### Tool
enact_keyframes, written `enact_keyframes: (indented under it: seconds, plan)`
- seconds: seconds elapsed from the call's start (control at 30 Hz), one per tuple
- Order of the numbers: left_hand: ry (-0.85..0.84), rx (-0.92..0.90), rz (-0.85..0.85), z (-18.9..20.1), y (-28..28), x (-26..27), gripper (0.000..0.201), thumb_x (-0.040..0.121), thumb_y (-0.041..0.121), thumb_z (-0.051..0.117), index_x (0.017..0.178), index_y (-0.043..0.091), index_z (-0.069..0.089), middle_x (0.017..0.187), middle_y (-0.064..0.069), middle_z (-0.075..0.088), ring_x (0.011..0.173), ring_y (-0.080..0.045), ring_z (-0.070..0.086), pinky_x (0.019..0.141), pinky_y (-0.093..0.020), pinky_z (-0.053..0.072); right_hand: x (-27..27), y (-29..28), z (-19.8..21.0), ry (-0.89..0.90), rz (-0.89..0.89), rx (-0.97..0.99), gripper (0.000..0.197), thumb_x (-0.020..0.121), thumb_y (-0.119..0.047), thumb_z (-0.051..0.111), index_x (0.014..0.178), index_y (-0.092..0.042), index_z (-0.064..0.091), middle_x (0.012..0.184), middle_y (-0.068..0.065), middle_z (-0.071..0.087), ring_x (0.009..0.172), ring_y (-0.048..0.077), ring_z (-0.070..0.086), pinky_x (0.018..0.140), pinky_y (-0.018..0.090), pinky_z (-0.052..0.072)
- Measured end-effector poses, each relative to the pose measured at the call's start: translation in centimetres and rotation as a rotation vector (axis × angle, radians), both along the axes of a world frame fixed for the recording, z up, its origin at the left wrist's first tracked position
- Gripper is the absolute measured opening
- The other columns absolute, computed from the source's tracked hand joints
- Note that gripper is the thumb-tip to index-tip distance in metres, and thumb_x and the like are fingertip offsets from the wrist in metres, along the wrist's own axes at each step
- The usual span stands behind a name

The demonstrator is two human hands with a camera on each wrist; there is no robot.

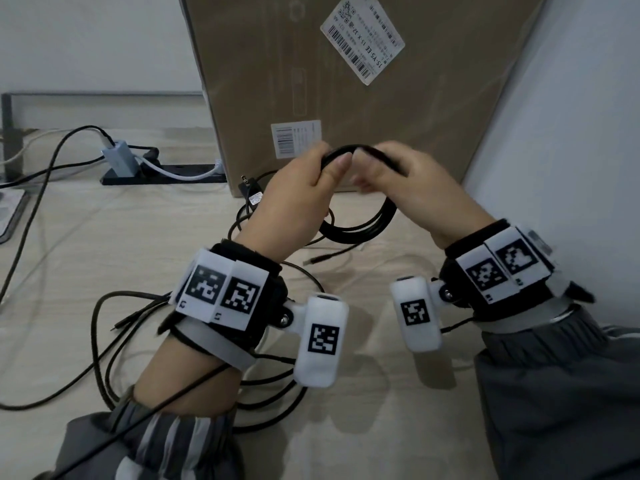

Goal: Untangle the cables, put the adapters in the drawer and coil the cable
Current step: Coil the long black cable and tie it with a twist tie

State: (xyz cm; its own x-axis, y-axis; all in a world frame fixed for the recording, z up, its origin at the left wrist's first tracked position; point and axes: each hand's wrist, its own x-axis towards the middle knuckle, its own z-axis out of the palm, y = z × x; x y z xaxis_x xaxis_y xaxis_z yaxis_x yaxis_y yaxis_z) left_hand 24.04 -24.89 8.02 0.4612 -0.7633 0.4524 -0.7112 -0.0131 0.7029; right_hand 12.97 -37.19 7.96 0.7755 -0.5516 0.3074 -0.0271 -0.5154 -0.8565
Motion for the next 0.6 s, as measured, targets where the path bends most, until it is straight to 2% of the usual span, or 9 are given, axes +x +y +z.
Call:
enact_keyframes:
  seconds: [0.07, 0.13, 0.2, 0.27, 0.33, 0.4, 0.47, 0.53, 0.6]
  plan:
    - [-0.004, -0.011, 0.032, 0.0, 0.0, 0.2, 0.027, 0.1, 0.036, 0.04, 0.097, 0.014, 0.055, 0.064, 0.008, 0.049, 0.062, -0.01, 0.048, 0.059, -0.031, 0.036, 0.1, 0.1, -0.3, 0.015, 0.089, 0.08, 0.045, 0.074, -0.055, 0.071, 0.095, -0.017, 0.061, 0.077, -0.003, 0.066, 0.072, 0.014, 0.068, 0.071, 0.03, 0.054]
    - [0.005, -0.024, 0.045, 0.1, 0.1, 0.3, 0.027, 0.101, 0.036, 0.04, 0.1, 0.015, 0.056, 0.065, 0.009, 0.048, 0.063, -0.009, 0.047, 0.059, -0.029, 0.035, 0.3, 0.3, -0.7, -0.04, 0.112, 0.144, 0.025, 0.084, -0.036, 0.067, 0.092, -0.014, 0.059, 0.064, -0.001, 0.061, 0.058, 0.015, 0.061, 0.061, 0.029, 0.051]
    - [0.017, -0.039, 0.04, 0.1, 0.1, 0.1, 0.026, 0.1, 0.036, 0.04, 0.099, 0.014, 0.055, 0.065, 0.008, 0.048, 0.064, -0.011, 0.048, 0.06, -0.03, 0.038, 0.4, 0.5, -0.7, -0.117, 0.139, 0.247, 0.011, 0.094, -0.023, 0.058, 0.09, -0.013, 0.058, 0.055, -0.004, 0.05, 0.048, 0.011, 0.047, 0.054, 0.025, 0.043]
    - [0.042, -0.064, 0.033, 0.1, 0.0, -0.2, 0.026, 0.1, 0.035, 0.041, 0.098, 0.014, 0.055, 0.065, 0.007, 0.048, 0.064, -0.013, 0.049, 0.064, -0.034, 0.041, 0.3, 0.4, -0.5, -0.178, 0.21, 0.403, 0.014, 0.096, -0.019, 0.055, 0.083, -0.016, 0.059, 0.051, -0.009, 0.038, 0.045, 0.008, 0.031, 0.05, 0.022, 0.034]
    - [0.077, -0.087, 0.02, 0.1, -0.1, -0.4, 0.025, 0.1, 0.035, 0.042, 0.096, 0.013, 0.053, 0.066, 0.007, 0.048, 0.062, -0.011, 0.05, 0.063, -0.034, 0.043, 0.1, 0.4, -0.1, -0.203, 0.255, 0.507, 0.022, 0.093, -0.023, 0.057, 0.072, -0.022, 0.063, 0.049, -0.011, 0.031, 0.043, 0.006, 0.023, 0.048, 0.021, 0.027]
    - [0.088, -0.091, 0.013, -0.1, -0.1, -0.4, 0.022, 0.099, 0.035, 0.044, 0.091, 0.016, 0.051, 0.065, 0.008, 0.048, 0.055, -0.002, 0.049, 0.058, -0.026, 0.042, 0.1, 0.8, 0.2, -0.223, 0.194, 0.525, 0.033, 0.091, -0.035, 0.058, 0.061, -0.022, 0.057, 0.048, -0.011, 0.026, 0.04, 0.006, 0.02, 0.045, 0.021, 0.022]
    - [0.067, -0.073, 0.028, -0.3, -0.2, -0.3, 0.018, 0.098, 0.036, 0.048, 0.089, 0.021, 0.051, 0.066, 0.008, 0.051, 0.057, 0.0, 0.049, 0.057, -0.021, 0.041, 0.5, 1.5, 0.1, -0.277, 0.064, 0.499, 0.042, 0.092, -0.039, 0.058, 0.053, -0.024, 0.058, 0.051, -0.007, 0.023, 0.041, 0.008, 0.018, 0.043, 0.024, 0.018]
    - [0.084, -0.052, 0.059, -0.6, -0.3, 0.0, 0.014, 0.095, 0.035, 0.053, 0.097, 0.021, 0.054, 0.08, 0.009, 0.058, 0.071, -0.002, 0.056, 0.066, -0.021, 0.045, 0.9, 1.9, -0.2, -0.377, -0.075, 0.509, 0.04, 0.092, -0.036, 0.06, 0.053, -0.026, 0.062, 0.051, -0.006, 0.022, 0.042, 0.009, 0.018, 0.044, 0.028, 0.015]
    - [0.111, -0.069, 0.12, -0.7, -0.4, 0.4, 0.019, 0.092, 0.034, 0.058, 0.105, 0.02, 0.055, 0.099, 0.003, 0.06, 0.088, -0.008, 0.059, 0.077, -0.024, 0.05, 1.0, 1.6, -0.2, -0.518, -0.23, 0.581, 0.033, 0.092, -0.036, 0.061, 0.061, -0.024, 0.057, 0.048, -0.007, 0.023, 0.041, 0.01, 0.018, 0.044, 0.028, 0.017]
